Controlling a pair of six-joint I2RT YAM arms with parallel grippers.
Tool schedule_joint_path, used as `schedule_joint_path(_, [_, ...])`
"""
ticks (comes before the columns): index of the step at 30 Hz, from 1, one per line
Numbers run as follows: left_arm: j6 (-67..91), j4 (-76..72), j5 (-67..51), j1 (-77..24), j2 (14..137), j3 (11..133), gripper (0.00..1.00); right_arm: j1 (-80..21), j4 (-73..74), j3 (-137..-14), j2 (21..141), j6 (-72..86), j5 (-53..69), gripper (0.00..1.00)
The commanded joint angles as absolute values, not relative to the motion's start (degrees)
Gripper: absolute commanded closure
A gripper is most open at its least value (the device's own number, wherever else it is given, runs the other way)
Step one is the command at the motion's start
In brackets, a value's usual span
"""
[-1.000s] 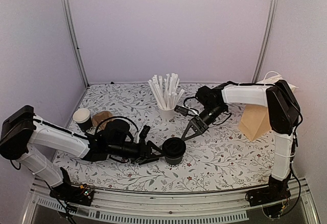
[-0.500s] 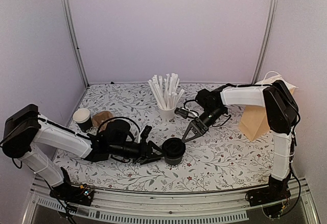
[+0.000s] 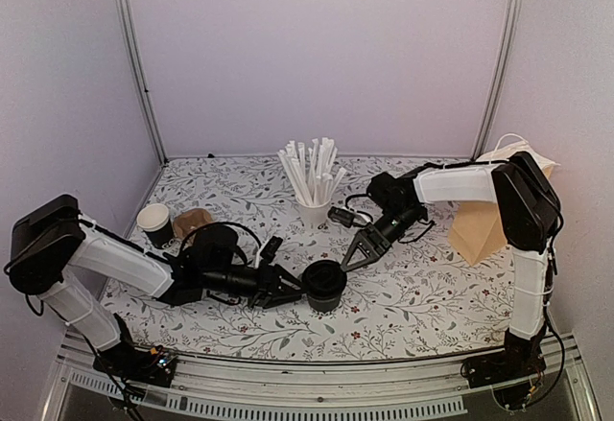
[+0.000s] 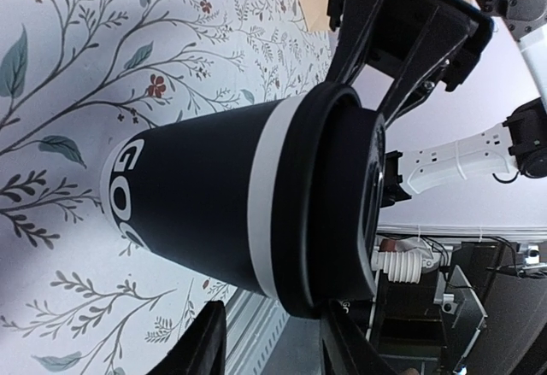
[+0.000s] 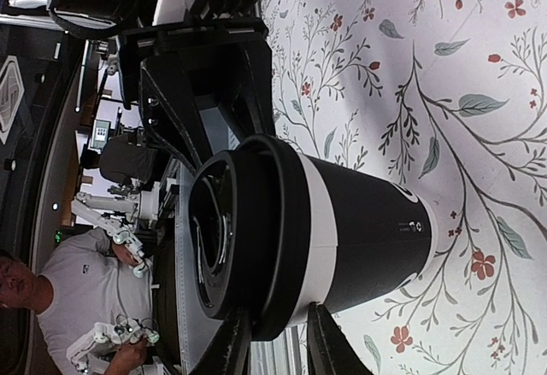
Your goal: Pack the takeout coffee
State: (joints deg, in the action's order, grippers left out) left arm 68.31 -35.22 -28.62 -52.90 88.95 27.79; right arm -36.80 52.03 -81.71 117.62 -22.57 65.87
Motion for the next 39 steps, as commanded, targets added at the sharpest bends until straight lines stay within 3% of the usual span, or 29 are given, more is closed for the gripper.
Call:
schedule_joint_path(1, [68.79, -23.03, -24.53, -50.38, 94.63, 26.26, 0.64, -39.31, 47.91, -77.48, 122.87, -18.05, 52.27, 0.78])
schedule_joint_path(16, [59.87, -11.15, -25.03, -48.26, 107.5, 28.7, 0.66, -39.46, 45.27, -73.26, 124.89, -12.05, 37.52, 0.81])
schedule_joint_path(24, [59.58, -10.83, -22.59, -47.44, 110.36, 29.81, 0.66, -41.21, 48.22, -73.99, 121.72, -18.6, 50.44, 0.8])
schedule_joint_path(39, [50.07, -4.64, -11.54, -51.24, 88.03, 37.28, 0.66, -43.13, 53.09, -76.27, 113.33, -24.61, 58.56, 0.78])
